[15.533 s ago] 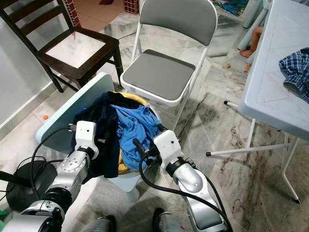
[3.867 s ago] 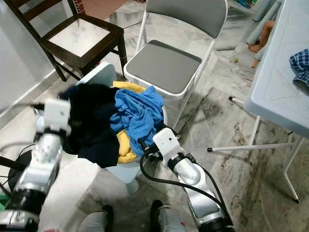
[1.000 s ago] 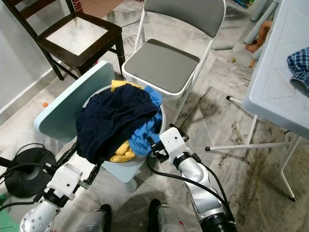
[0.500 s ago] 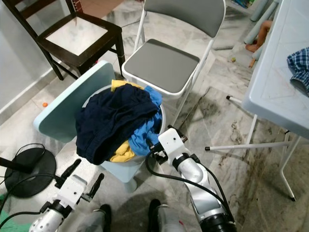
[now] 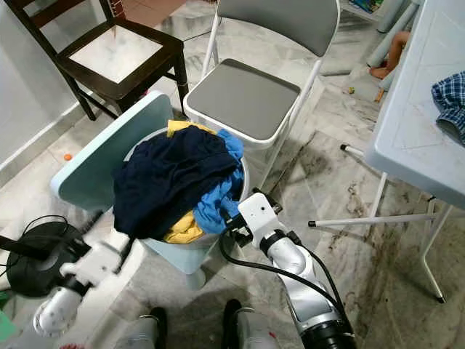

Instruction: Hang hanger

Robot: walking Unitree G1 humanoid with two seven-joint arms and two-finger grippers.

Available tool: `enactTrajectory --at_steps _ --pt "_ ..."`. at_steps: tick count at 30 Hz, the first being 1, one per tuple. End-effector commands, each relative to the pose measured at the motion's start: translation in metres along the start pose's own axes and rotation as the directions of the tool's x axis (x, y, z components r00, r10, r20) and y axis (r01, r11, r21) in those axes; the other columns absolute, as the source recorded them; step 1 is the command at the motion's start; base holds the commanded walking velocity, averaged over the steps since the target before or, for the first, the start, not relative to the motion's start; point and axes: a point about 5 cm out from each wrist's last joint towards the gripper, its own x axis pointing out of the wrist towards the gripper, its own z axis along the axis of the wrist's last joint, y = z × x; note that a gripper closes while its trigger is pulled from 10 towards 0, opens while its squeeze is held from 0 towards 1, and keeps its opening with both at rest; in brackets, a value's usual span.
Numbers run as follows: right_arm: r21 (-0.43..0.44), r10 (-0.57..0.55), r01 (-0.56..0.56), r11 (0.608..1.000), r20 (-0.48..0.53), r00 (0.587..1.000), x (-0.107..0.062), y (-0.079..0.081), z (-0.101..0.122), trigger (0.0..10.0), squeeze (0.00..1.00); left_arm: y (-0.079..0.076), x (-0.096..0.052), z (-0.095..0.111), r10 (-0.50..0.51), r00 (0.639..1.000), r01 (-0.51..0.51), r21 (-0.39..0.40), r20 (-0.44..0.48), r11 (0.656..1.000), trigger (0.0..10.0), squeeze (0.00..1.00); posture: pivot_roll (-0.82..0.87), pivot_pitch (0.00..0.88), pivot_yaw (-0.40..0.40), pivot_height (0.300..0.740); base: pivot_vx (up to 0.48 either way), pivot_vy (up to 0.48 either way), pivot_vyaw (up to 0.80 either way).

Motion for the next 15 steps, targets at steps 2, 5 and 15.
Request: enactTrajectory --at_steps 2,5,15 --pt "0.010 -0.006 0.006 1.000 -0.027 1.000 -0.004 0.002 -0.007 10.0 0.00 -0.012 -0.007 -0.001 -0.048 0.999 0.048 -0.015 -0.021 0.999 10.0 0.00 0.20 0.324 -0.062 0.740 0.000 0.000 0.00" --pt "0.011 -0.005 0.005 1.000 -0.024 1.000 -0.003 0.002 -0.006 10.0 0.00 -0.017 0.000 0.003 -0.065 0.998 0.065 -0.014 0.001 0.998 10.0 0.00 0.19 0.326 -0.064 0.740 0.000 0.000 0.00" --pt "0.011 -0.020 0.020 1.000 -0.024 1.000 -0.005 -0.002 -0.006 10.0 0.00 -0.029 0.018 0.016 -0.156 0.986 0.155 0.028 0.054 0.988 10.0 0.00 0.18 0.328 -0.063 0.740 0.000 0.000 0.00"
